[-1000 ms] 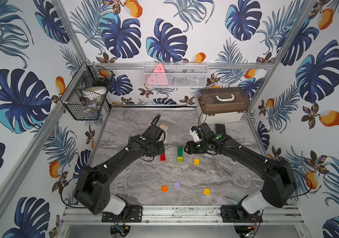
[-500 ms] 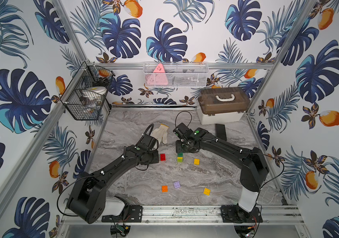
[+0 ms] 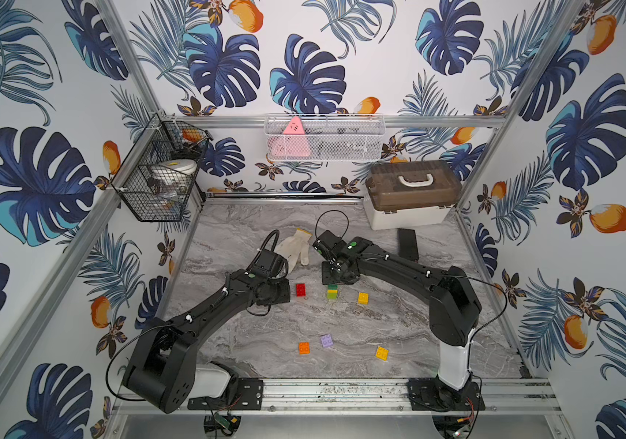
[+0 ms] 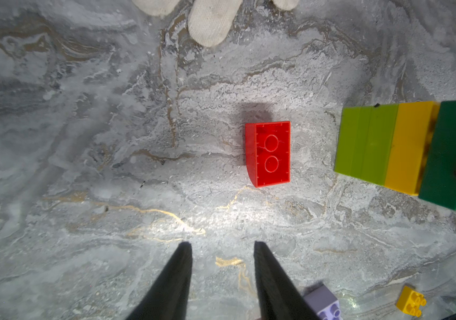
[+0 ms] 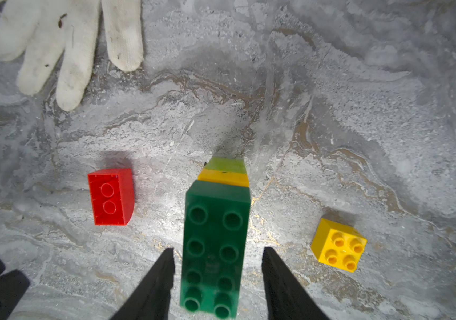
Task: Assemble the number 1 with lego
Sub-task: Assemble the lego brick with the lego brick, then pick up the lego brick from the center of the board.
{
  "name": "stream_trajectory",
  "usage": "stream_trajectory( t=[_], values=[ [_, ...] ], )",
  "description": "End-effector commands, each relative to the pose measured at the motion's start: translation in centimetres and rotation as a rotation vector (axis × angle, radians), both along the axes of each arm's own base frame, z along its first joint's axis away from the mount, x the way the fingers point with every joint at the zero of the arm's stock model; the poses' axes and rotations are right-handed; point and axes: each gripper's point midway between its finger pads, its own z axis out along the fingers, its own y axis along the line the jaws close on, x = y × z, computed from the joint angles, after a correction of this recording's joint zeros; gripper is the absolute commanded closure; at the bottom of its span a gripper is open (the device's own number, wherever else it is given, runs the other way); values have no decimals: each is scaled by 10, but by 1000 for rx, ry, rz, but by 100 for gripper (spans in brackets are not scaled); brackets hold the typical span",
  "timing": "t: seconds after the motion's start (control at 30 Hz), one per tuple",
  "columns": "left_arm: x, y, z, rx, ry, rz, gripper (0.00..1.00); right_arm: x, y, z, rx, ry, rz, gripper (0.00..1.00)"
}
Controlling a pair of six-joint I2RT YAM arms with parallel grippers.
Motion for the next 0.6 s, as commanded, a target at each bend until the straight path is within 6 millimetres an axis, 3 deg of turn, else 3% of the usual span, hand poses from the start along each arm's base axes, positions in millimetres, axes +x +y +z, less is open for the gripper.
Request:
stream_trajectory(
  t=[0.0,0.57],
  values=[
    [0,-3,2,-17,-12,-22,57,1,6,0,24,6,-5,47],
    [-4,-4,4,-25,-1,-39,57,-1,3,-17,4,35,-22,78]
  ],
)
